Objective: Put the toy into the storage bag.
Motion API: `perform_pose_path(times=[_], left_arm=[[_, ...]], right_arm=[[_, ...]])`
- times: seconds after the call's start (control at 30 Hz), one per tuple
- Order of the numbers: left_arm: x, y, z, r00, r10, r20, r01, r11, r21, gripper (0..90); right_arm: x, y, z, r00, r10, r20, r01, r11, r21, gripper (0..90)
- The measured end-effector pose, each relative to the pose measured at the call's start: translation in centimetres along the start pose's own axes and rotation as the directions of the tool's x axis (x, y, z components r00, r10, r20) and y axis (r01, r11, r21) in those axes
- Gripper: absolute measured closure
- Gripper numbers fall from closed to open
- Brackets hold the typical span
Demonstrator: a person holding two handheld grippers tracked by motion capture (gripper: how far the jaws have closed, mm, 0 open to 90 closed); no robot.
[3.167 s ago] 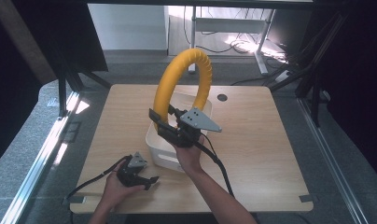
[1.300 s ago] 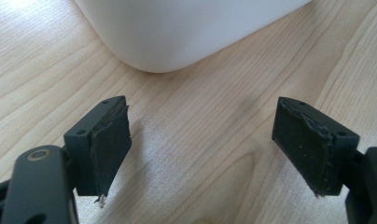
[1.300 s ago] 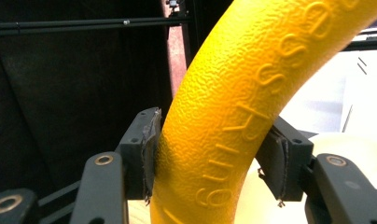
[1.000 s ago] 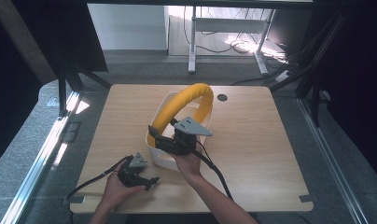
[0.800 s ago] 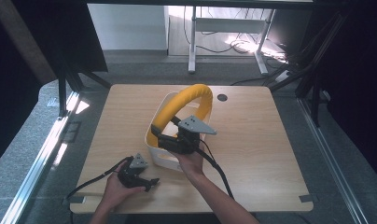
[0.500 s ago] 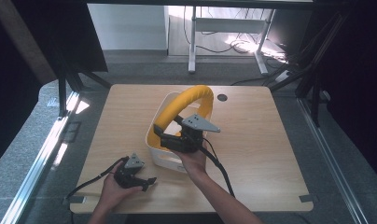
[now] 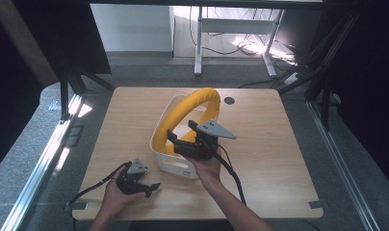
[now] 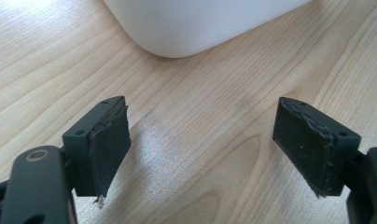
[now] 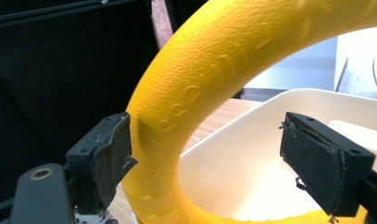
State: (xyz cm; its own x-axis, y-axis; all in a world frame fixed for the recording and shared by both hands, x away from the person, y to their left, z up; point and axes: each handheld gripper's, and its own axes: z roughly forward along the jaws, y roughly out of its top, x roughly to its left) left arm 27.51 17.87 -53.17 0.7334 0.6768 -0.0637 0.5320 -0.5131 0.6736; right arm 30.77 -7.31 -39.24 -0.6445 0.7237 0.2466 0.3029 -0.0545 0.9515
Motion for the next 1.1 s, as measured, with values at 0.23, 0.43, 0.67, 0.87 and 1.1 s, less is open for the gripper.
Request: perform_pose_path(times=[0.23,0.43,0.67,0.87,1.1], left_arm=[[0.0,0.0,-0.2,1.0000,0.002,-0.004,-0.002,1.0000,-0.002,18.9],[0.0,0.0,-0.1,1.0000,0.002,-0.004,-0.002,1.0000,0.002,18.9],[0.0,0.0,0.0,1.0000,0.000,-0.005,0.000,1.0000,0.004,18.9],[-0.1,0.0,0.1,1.0000,-0.001,-0.005,0.001,0.9999,0.011,18.9],[-0.1,0.0,0.1,1.0000,-0.005,-0.009,0.005,1.0000,0.008,18.9]], right_arm=[[-0.7,-0.2,-1.4,1.0000,0.005,0.008,-0.004,1.000,-0.013,17.0],[-1.8,-0.4,-3.2,0.9998,0.008,0.018,-0.007,1.000,-0.026,17.6],[-3.5,-0.8,-5.3,0.9989,0.000,0.046,0.002,0.999,-0.040,19.6],[-5.6,-1.6,-7.2,0.9962,-0.001,0.087,0.005,0.999,-0.045,20.6],[-8.0,-2.7,-8.7,0.9908,0.001,0.135,0.004,0.999,-0.038,22.9]])
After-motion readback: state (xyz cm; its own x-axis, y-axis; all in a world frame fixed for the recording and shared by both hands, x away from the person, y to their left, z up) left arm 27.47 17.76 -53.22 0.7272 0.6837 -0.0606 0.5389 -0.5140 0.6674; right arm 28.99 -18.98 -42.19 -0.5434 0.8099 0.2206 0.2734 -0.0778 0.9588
